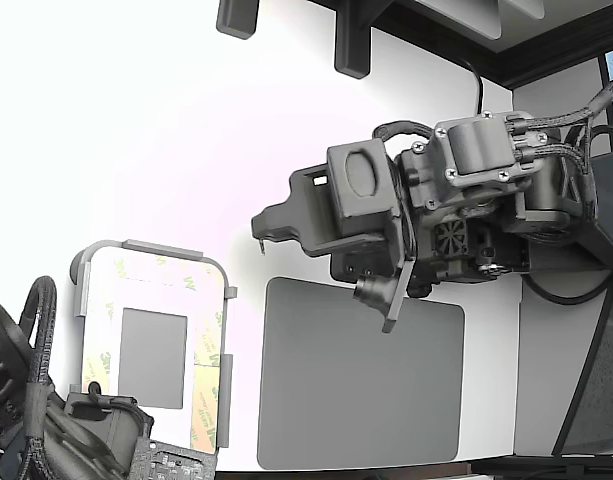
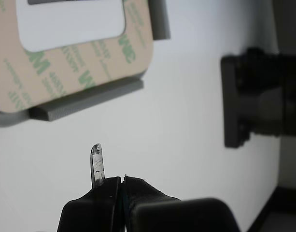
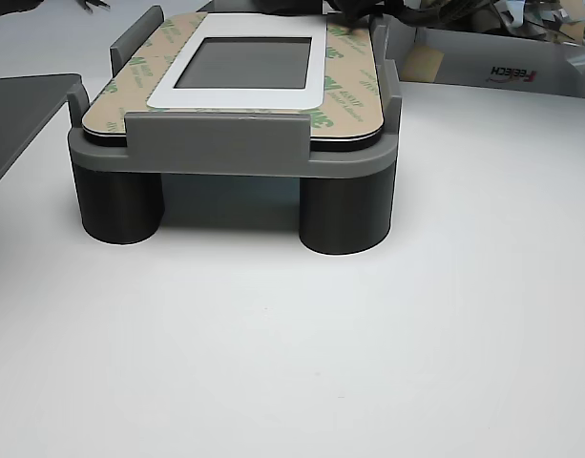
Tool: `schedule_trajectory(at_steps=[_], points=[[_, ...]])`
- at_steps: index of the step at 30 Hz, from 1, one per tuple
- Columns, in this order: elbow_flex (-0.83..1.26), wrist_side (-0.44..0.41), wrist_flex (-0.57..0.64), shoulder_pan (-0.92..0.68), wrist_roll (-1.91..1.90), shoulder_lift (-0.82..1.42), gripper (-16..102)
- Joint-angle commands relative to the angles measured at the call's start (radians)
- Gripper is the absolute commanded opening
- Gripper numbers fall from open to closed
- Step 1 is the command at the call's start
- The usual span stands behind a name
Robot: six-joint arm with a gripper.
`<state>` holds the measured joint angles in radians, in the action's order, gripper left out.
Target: Peel off protective film from adhesive tape.
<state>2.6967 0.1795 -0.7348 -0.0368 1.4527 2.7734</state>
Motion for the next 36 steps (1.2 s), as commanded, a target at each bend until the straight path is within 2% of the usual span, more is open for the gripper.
schedule_trajectory(at_steps=[1,3,10,12,20,21,23,25,30,36], points=[[-0.025,0.023,0.103,0.009,0.092,-0.04,-12],[-0.025,0.041,0.16,-0.02,0.227,-0.084,-12],[-0.049,-0.156,0.319,-0.267,0.419,-0.245,-12],[-0.067,-0.19,0.364,-0.316,0.465,-0.307,-12],[-0.374,-0.276,0.236,-0.44,0.408,-0.63,-8],[-0.397,-0.285,0.236,-0.449,0.41,-0.663,-5],[-0.433,-0.302,0.255,-0.471,0.371,-0.712,-11],[-0.471,-0.313,0.258,-0.489,0.331,-0.761,-11],[-0.592,-0.337,0.19,-0.537,0.27,-0.891,-11],[-0.638,-0.337,0.178,-0.575,0.209,-0.966,-11]])
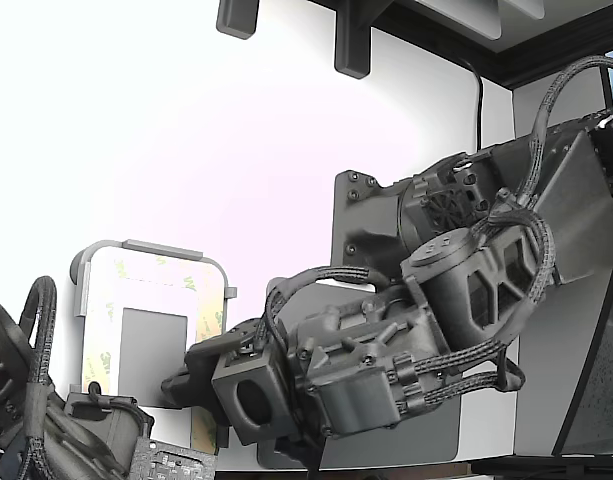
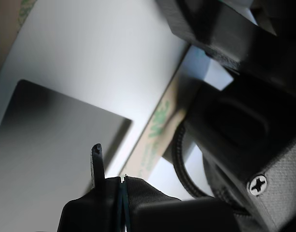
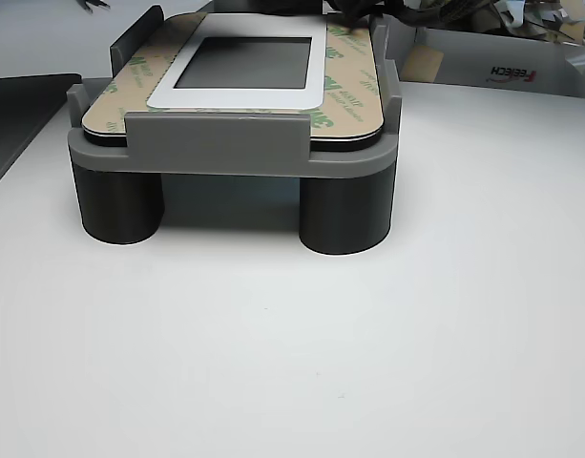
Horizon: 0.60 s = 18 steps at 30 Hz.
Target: Peel off protective film from adhesive tape.
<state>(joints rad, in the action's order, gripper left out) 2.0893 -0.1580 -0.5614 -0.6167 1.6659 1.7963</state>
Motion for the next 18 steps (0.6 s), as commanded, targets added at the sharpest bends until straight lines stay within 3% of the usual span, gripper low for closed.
schedule_trajectory(at_steps=[1,18], points=[[-0.032,0.0,0.006,-0.002,-0.014,0.006,-11],[-0.072,-0.012,0.017,-0.069,-0.028,-0.063,-11]])
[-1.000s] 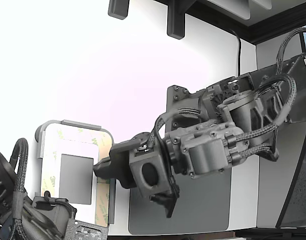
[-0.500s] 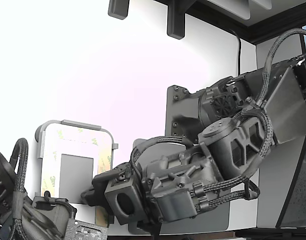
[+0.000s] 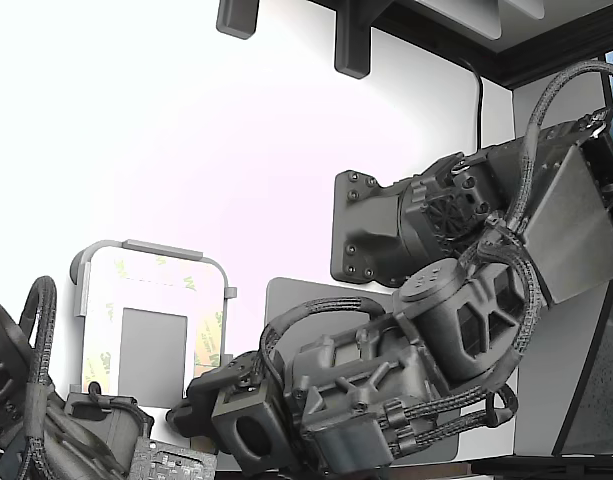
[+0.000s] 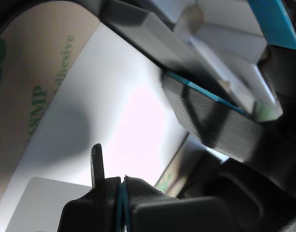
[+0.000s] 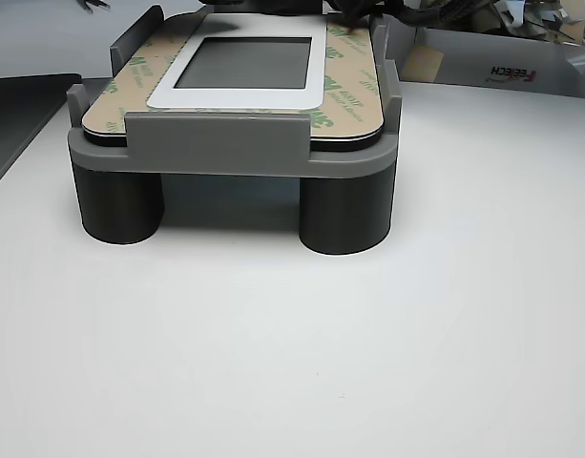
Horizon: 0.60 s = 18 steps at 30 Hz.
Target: Peel off protective film from adhesive tape.
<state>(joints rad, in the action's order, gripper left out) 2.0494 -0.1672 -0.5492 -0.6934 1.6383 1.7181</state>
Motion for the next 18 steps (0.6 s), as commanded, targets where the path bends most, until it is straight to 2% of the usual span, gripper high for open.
schedule_trajectory(at_steps=[1,10,18], points=[[-0.035,-0.003,0.005,0.006,0.002,0.009,-11],[-0.058,-0.002,-0.012,-0.012,0.014,-0.021,-11],[-0.021,-0.011,0.023,-0.021,0.041,-0.017,-11]])
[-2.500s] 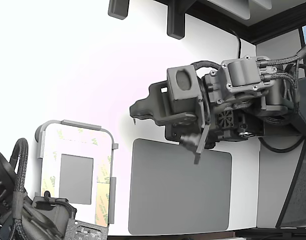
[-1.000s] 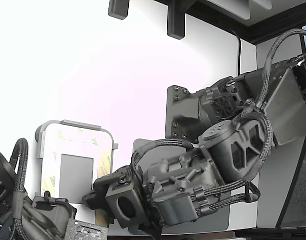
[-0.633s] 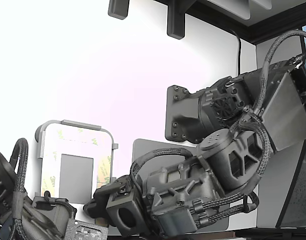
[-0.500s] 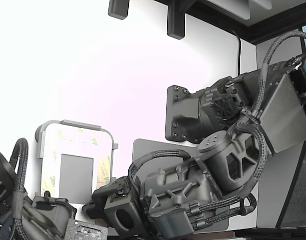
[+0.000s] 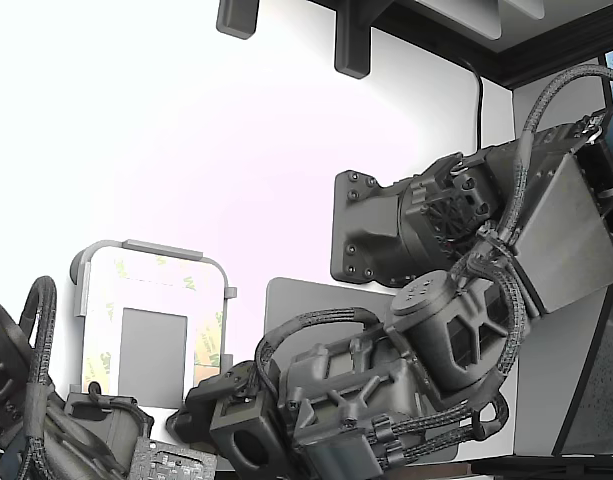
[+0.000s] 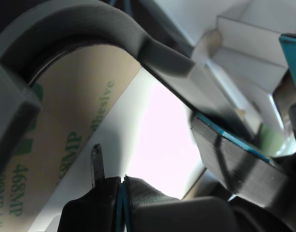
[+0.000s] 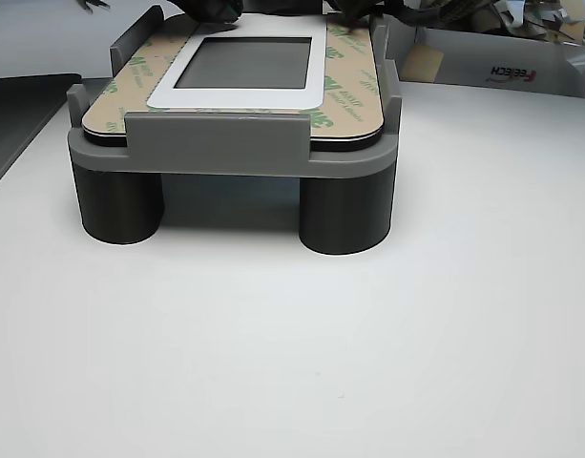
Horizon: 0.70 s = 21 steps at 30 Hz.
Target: Peel off protective film from adhesive tape.
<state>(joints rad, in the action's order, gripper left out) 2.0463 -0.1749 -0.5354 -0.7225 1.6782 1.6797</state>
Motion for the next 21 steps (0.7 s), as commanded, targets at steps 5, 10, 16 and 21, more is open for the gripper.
schedule_trajectory(at_steps=[5,10,16,21], points=[[-0.02,-0.002,0.021,0.005,0.002,0.014,-11],[-0.018,0.0,0.032,0.005,0.003,0.009,-11],[-0.011,0.0,0.037,0.0,-0.005,0.008,-11],[-0.008,-0.008,0.032,-0.008,-0.017,0.009,-11]])
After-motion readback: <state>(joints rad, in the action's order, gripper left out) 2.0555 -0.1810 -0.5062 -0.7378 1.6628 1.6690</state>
